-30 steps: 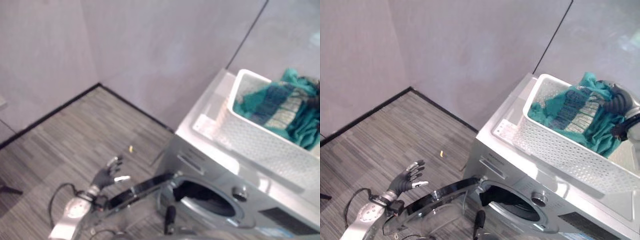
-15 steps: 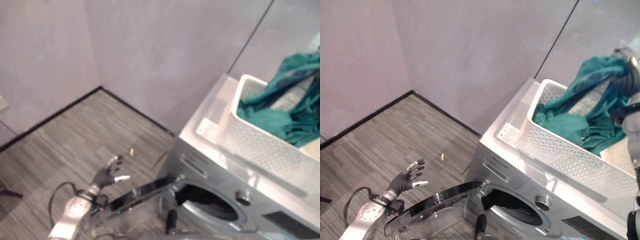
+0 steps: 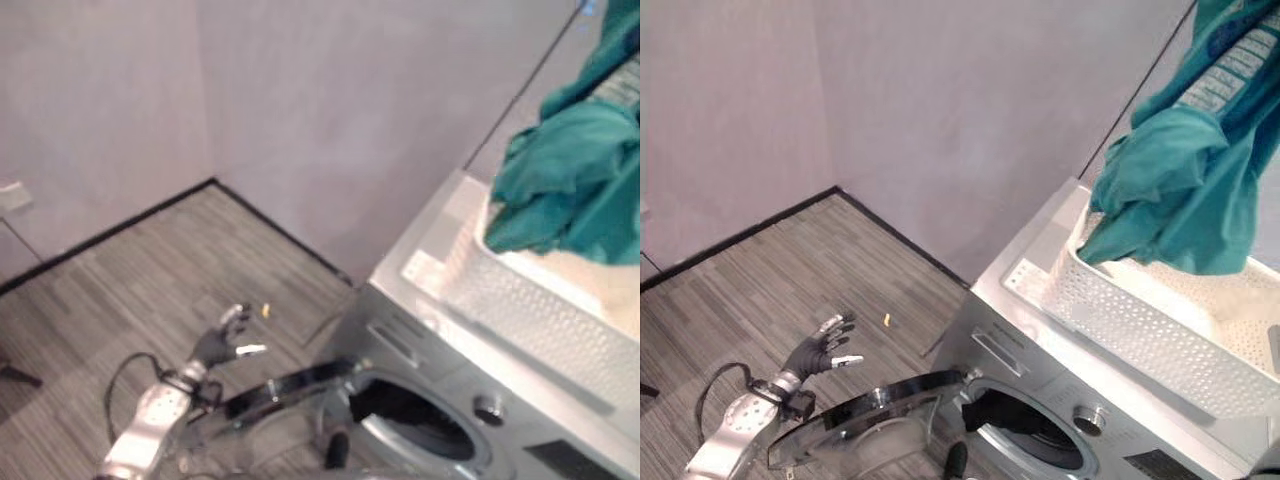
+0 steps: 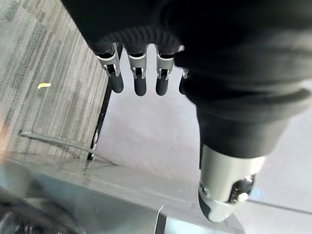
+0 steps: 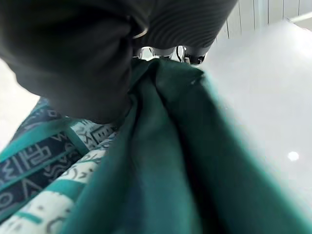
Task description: Grab the laundry basket,head to the washer,open it,put in the laundry and shut it.
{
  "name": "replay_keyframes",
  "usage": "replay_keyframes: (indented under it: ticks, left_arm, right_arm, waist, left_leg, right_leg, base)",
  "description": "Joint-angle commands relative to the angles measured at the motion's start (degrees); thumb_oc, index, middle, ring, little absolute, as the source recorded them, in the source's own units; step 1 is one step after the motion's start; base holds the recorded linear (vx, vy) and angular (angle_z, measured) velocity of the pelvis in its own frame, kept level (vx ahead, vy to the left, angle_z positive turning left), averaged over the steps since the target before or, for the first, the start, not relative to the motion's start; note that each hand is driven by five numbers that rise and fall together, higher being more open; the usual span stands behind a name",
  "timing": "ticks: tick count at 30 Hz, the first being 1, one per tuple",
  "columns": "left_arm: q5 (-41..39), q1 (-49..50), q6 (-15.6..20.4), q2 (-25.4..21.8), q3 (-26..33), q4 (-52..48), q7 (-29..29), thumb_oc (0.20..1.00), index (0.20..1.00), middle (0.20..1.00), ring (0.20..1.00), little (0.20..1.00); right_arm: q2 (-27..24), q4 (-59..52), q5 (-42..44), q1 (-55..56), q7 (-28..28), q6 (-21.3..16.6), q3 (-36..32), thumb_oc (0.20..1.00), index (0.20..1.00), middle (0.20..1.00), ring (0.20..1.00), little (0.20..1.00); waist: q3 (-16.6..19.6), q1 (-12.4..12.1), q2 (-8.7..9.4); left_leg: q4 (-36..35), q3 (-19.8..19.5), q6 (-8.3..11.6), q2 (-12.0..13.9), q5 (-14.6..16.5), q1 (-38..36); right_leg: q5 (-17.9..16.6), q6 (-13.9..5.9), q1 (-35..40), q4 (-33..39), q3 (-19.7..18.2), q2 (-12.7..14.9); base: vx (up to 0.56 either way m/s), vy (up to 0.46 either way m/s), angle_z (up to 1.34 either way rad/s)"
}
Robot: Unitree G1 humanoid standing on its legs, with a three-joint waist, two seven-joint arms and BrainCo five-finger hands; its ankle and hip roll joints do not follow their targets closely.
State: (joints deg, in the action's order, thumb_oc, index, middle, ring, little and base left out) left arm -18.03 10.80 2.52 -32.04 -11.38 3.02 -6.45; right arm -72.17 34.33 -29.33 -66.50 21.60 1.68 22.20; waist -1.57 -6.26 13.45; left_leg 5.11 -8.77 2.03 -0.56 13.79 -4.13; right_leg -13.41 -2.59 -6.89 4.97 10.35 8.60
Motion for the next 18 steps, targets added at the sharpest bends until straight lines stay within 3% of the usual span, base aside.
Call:
replay_keyframes:
  ticks: [1,3,8,11,14,18]
  left_arm:
    - [1.20,-4.68,4.98,-3.33,-2.14,-1.94,0.35,1.000,1.000,1.000,1.000,1.000]
    - [1.12,-4.61,5.11,-3.41,-2.08,-1.78,0.38,1.000,1.000,1.000,1.000,1.000]
    - [0.38,-4.03,5.48,-4.35,-1.42,-1.23,1.02,1.000,1.000,1.000,1.000,1.000]
    - [-0.05,-4.12,5.59,-4.09,-1.29,-1.26,1.20,1.000,1.000,1.000,1.000,1.000]
    - [-0.16,-4.45,5.57,-3.90,-1.50,-1.16,1.45,1.000,1.000,1.000,1.000,1.000]
    - [-0.48,-4.75,5.52,-4.18,-1.79,-0.94,1.48,1.000,1.000,1.000,1.000,1.000]
  right_arm:
    - [-7.85,3.96,-1.42,-15.56,3.44,1.84,6.13,0.200,0.200,0.200,0.200,0.200]
    - [-7.83,5.90,-1.22,-19.87,3.57,1.85,10.42,0.200,0.200,0.200,0.200,0.200]
    - [-6.32,14.09,-0.25,-37.92,3.18,1.85,29.67,0.200,0.200,0.200,0.200,0.200]
    - [-4.88,16.85,0.51,-44.57,2.93,1.81,36.49,0.200,0.200,0.200,0.200,0.200]
    - [-3.03,18.69,1.84,-49.08,2.49,1.52,41.07,0.200,0.200,0.200,0.200,0.200]
    - [-1.71,20.06,2.71,-49.69,2.60,1.49,42.01,0.200,0.200,0.200,0.200,0.200]
  waist:
    - [0.44,-3.17,-2.32]
    - [0.51,-3.18,-2.28]
    - [1.13,-3.25,-1.75]
    - [1.22,-3.26,-2.07]
    - [1.22,-3.36,-2.63]
    - [1.28,-3.55,-2.85]
  left_leg:
    - [-9.89,1.13,-3.01,1.02,-4.51,-3.60]
    - [-9.90,1.11,-2.94,1.05,-4.53,-3.64]
    - [-9.93,0.82,-2.42,1.21,-4.91,-3.28]
    - [-9.93,0.63,-2.20,1.23,-5.03,-3.05]
    - [-9.92,0.42,-1.97,1.40,-5.13,-2.91]
    - [-9.89,0.27,-1.77,1.57,-5.24,-2.84]
  right_leg:
    - [9.85,-7.18,8.44,-1.49,2.83,1.26]
    - [9.79,-7.22,8.48,-1.45,2.90,1.28]
    - [9.82,-7.14,8.77,-0.99,3.36,1.19]
    - [9.79,-7.08,8.83,-0.73,3.68,1.12]
    - [9.88,-6.95,8.87,-0.62,4.08,1.02]
    - [9.90,-6.87,9.12,-0.41,4.27,0.91]
  base:
    - [0.00,0.000,0.00]
    - [0.00,-0.007,0.05]
    - [0.02,-0.019,0.06]
    - [0.02,-0.022,0.07]
    - [0.02,-0.013,0.12]
    - [0.02,-0.019,0.11]
